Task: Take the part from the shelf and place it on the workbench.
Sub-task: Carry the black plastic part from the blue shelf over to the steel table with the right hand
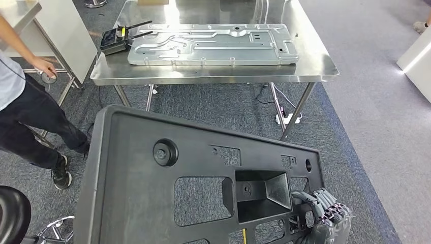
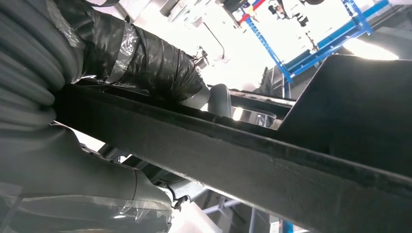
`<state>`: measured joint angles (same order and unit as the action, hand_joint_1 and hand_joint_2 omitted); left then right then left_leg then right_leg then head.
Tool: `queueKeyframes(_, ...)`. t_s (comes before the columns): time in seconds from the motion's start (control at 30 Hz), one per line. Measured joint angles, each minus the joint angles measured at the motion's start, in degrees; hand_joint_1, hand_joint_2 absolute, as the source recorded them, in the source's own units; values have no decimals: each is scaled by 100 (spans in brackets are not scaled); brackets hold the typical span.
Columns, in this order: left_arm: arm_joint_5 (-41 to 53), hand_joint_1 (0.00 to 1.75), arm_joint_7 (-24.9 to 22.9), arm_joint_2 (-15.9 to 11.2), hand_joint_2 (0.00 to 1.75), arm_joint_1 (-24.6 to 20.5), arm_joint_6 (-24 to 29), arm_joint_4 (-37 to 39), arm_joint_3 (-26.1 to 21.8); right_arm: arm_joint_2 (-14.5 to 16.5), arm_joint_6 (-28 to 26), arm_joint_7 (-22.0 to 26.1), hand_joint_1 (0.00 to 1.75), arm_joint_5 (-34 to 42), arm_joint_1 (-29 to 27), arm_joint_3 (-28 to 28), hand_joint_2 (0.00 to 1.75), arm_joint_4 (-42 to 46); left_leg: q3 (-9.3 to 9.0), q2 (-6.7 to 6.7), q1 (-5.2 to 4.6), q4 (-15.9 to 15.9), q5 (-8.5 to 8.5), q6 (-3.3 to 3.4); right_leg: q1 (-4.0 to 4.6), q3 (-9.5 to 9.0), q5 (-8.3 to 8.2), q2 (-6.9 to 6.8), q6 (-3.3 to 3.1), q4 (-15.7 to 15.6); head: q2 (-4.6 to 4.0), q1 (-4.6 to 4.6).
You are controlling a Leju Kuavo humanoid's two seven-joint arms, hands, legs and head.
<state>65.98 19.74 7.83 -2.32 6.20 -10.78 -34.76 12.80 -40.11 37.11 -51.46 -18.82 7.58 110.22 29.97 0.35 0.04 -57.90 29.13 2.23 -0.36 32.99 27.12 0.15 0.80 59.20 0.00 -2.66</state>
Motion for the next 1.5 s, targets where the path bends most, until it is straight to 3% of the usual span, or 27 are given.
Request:
queueKeyframes(0.13,-4,0,-5,-2,175,-13,19,-2,-33,0,0,0,175,-1,-5,10,175,2,15,4,7,-80,92,-116,-21,-35,-2,14,-88,-98,0,2)
queueKeyframes(0.2,-6,0,-5,-3,175,-13,36,-2,-39,1,0,0,175,-1,-6,24,175,3,214,-2,26,-542,373,-175,-47,-64,-8,0,-142,-134,0,8)
queueKeyframes(0.27,-7,0,-1,-2,175,-17,49,-2,-52,1,0,0,175,-1,-9,35,175,2,588,-2,42,-1309,714,-224,-47,-69,3,-13,-163,-135,0,12)
queueKeyframes(0.3,-5,0,2,-2,175,-25,54,-2,-62,1,0,0,175,-1,-10,38,175,1,726,-2,51,-1573,776,-239,-47,-74,9,-16,-165,-134,0,11)
queueKeyframes(0.33,-2,0,3,-2,175,-31,56,-2,-73,1,1,0,175,-1,-10,39,175,1,772,-1,60,-1638,721,-248,-48,-84,16,-14,-163,-132,0,11)
queueKeyframes(0.37,0,0,1,-2,175,-36,59,-2,-85,1,1,0,175,-1,-11,40,175,1,700,0,69,-1461,550,-251,-52,-100,27,-5,-155,-127,0,11)
queueKeyframes(0.43,1,0,-5,-3,175,-29,61,-2,-108,1,1,0,175,-1,-12,44,175,1,358,-3,80,-699,125,-241,-57,-130,59,21,-119,-107,0,11)
queueKeyframes(0.47,1,0,-7,-2,175,-22,62,-2,-117,1,1,0,175,-1,-12,46,175,1,214,-10,74,-363,-1,-224,-51,-128,76,35,-90,-86,0,11)
queueKeyframes(0.53,1,0,-3,1,175,-9,62,-1,-126,1,1,0,175,-5,-13,49,175,2,128,-30,56,-99,-36,-168,-33,-103,82,45,-26,-67,0,11)
queueKeyframes(0.63,1,0,3,7,175,-8,61,0,-131,1,0,0,175,-13,-15,51,175,5,133,-41,57,-52,-71,-51,-39,-83,113,39,65,-36,0,10)
queueKeyframes(0.7,2,0,2,9,175,-12,60,0,-132,1,0,0,175,-13,-14,51,175,7,118,-32,65,-14,-97,26,-49,84,351,24,113,344,0,7)
queueKeyframes(0.77,3,0,2,10,175,-9,58,0,-132,1,0,0,175,-14,-17,51,175,7,121,-17,49,-14,-93,68,-48,465,717,14,139,1130,0,7)
queueKeyframes(0.8,3,0,2,10,175,-7,55,0,-133,1,0,0,175,-14,-20,51,175,7,119,-13,39,-16,-87,79,-46,645,822,13,143,1475,0,7)
queueKeyframes(0.83,3,0,2,10,175,-4,52,0,-133,0,0,0,175,-14,-23,51,175,7,110,-12,27,-17,-80,86,-43,740,814,13,135,1638,0,7)
queueKeyframes(0.87,3,0,2,10,175,-2,49,0,-134,-1,0,0,175,-14,-25,51,175,7,94,-16,17,-18,-71,91,-39,714,684,13,116,1556,0,7)
queueKeyframes(0.93,4,0,4,14,175,-1,46,0,-134,-1,0,0,175,-14,-23,51,175,7,50,-29,0,-17,-43,88,-17,383,248,11,41,814,0,6)
queueKeyframes(1.0,7,0,7,22,175,-1,42,0,-135,-1,0,0,175,-17,-20,51,175,9,32,-38,-25,-27,-12,52,21,76,16,1,-29,138,0,8)
queueKeyframes(1.07,8,0,10,26,175,-5,38,0,-135,-1,0,0,175,-21,-23,51,175,14,37,-37,-33,-25,3,-2,50,14,16,0,-54,-27,0,9)
queueKeyframes(1.17,14,0,15,25,175,-14,38,-1,-135,1,0,0,175,-25,-26,51,175,22,44,-36,-28,-110,91,-87,8,-41,-7,5,-111,-115,0,11)
queueKeyframes(1.23,14,0,23,21,175,-13,38,-2,-135,3,0,0,175,-27,-25,53,175,24,274,-39,-11,-618,376,-145,-28,-93,-14,-12,-158,-172,0,18)
queueKeyframes(1.3,10,0,33,22,175,-20,39,-2,-137,3,0,0,175,-27,-25,55,175,23,683,-38,15,-1382,696,-195,-33,-103,4,-25,-177,-172,0,21)
queueKeyframes(1.33,10,0,36,22,175,-27,39,-2,-138,3,0,0,175,-27,-26,55,175,22,819,-36,28,-1614,731,-214,-33,-112,16,-27,-177,-169,0,21)
queueKeyframes(1.37,13,0,37,23,175,-34,39,-2,-139,3,0,0,175,-27,-26,55,175,22,860,-34,41,-1647,652,-227,-34,-128,29,-24,-174,-167,0,21)
queueKeyframes(1.4,14,0,35,23,175,-39,39,-2,-139,3,0,0,175,-27,-26,55,175,22,771,-32,53,-1428,453,-233,-37,-156,48,-14,-165,-165,0,21)
queueKeyframes(1.43,16,0,31,22,175,-39,39,-2,-139,3,0,0,175,-27,-26,55,175,22,599,-31,65,-1040,197,-232,-40,-192,71,-2,-150,-161,0,21)
queueKeyframes(1.5,16,0,21,22,175,-29,38,-1,-141,3,0,0,175,-27,-25,55,175,22,265,-37,56,-311,-111,-205,-29,-239,119,19,-96,-143,0,20)
